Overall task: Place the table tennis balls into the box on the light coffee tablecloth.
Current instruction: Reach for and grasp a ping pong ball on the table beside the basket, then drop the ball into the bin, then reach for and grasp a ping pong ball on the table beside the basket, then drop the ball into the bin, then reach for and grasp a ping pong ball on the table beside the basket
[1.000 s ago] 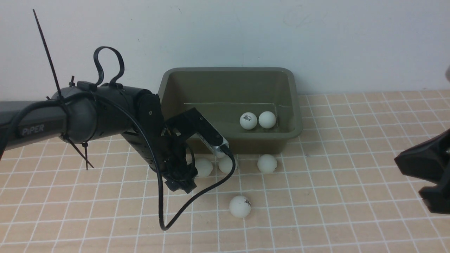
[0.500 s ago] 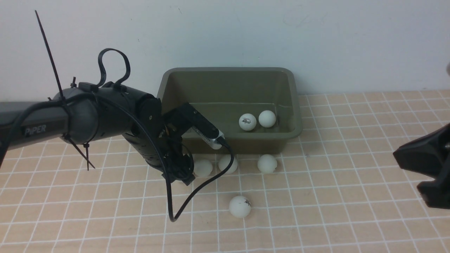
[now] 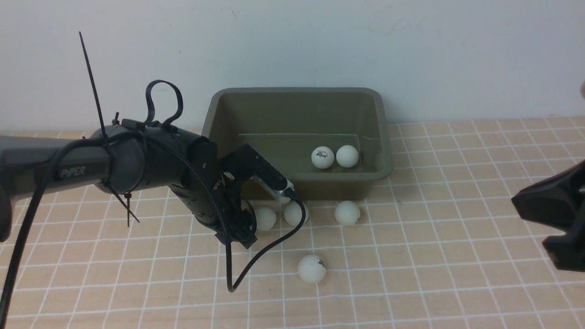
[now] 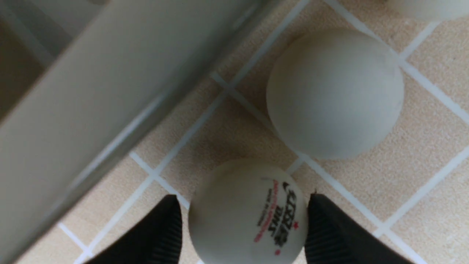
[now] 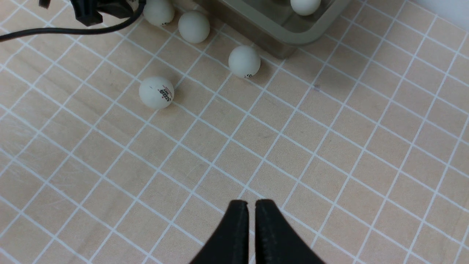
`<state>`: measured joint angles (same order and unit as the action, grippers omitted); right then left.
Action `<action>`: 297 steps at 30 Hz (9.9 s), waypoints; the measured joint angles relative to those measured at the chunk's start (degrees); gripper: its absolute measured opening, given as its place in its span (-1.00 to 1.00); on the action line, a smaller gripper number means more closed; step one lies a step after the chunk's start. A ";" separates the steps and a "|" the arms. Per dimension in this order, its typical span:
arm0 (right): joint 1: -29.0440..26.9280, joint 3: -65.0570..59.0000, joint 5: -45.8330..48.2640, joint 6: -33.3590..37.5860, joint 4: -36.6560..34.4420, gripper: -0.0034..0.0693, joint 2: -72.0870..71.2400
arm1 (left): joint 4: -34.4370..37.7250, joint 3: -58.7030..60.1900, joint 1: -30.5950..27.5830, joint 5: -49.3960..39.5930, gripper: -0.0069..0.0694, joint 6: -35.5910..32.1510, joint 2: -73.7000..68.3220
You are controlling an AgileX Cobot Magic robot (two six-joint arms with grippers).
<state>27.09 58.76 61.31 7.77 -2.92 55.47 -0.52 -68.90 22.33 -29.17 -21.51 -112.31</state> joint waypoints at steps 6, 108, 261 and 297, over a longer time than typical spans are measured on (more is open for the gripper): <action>0.00 0.00 0.00 0.07 0.05 -0.84 0.00 | 0.00 0.00 0.00 -0.18 0.02 0.00 0.00; 0.00 -0.05 -2.17 0.00 1.18 -0.84 0.00 | 49.17 8.62 -2.56 9.59 0.21 -21.63 7.32; 0.00 -0.05 -3.05 1.03 1.34 -0.84 0.00 | 30.25 -1.84 9.66 -13.46 0.03 -11.15 5.85; 0.00 -0.05 -3.02 1.46 2.59 -0.84 0.00 | 37.77 -15.28 9.43 -13.51 -0.02 -18.22 4.01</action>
<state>27.09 58.71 58.29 9.23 -0.33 55.47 37.25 -84.17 31.76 -42.68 -39.73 -108.30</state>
